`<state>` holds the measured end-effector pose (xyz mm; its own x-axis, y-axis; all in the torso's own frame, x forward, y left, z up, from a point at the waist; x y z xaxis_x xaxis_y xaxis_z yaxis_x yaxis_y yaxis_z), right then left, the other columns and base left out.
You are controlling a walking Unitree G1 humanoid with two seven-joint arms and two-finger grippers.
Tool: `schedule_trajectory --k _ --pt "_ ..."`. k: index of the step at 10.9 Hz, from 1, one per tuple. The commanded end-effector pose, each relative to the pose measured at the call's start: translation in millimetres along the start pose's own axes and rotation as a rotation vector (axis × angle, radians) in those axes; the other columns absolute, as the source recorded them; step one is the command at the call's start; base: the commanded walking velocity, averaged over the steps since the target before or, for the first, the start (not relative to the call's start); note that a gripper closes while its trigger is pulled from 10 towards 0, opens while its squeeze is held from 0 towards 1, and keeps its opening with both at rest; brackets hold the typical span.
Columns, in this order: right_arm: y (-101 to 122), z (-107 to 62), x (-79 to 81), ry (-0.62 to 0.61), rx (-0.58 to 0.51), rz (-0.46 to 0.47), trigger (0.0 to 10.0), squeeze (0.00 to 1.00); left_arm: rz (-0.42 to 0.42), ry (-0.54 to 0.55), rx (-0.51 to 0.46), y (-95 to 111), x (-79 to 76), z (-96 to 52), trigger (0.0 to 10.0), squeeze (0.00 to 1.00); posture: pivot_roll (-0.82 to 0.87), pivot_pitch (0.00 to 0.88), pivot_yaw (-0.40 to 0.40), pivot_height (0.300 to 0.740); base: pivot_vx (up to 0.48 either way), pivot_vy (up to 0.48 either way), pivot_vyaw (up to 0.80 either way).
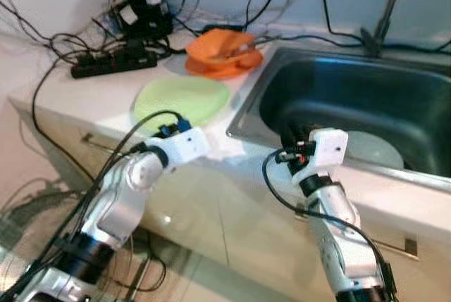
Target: Kitchen organization
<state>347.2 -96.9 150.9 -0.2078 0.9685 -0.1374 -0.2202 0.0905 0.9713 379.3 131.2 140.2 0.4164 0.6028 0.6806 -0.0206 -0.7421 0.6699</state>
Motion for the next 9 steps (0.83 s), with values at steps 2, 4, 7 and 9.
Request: schedule_trajectory --k 2,4,7,9 --pt "-5.1 -0.1 4.5 0.010 0.020 0.006 10.0 0.00 0.009 0.027 0.043 -10.4 3.4 2.5 10.0 0.00 0.07 0.038 0.099 0.740 0.000 0.000 0.00" --pt "-5.8 0.0 5.1 0.012 0.023 0.006 10.0 0.00 0.029 0.042 0.056 -13.4 6.6 4.4 10.0 0.00 0.07 0.040 0.099 0.740 0.000 0.000 0.00" --pt "-6.1 0.5 4.7 0.007 0.025 0.005 10.0 0.00 0.125 0.038 0.140 -30.8 7.0 9.0 10.0 0.00 0.06 0.046 0.101 0.740 0.000 0.000 0.00" --pt "-5.8 0.9 4.2 0.003 0.024 0.006 10.0 0.00 0.177 0.042 0.190 -39.5 8.1 11.6 10.0 0.00 0.06 0.046 0.104 0.740 0.000 0.000 0.00"
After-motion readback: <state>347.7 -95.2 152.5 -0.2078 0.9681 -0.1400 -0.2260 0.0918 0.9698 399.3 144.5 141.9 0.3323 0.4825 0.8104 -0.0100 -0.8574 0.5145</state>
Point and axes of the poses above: a point about 5 cm out from each wrist's last joint towards the gripper, its own z axis pointing out of the wrist towards the gripper, its own y axis along the axis of the wrist's last joint, x = y × z, the point moved 6 cm from there along z, pointing out of the wrist towards the gripper, and after that the axes turned 14 degrees about -z, right-handed, at the moved point
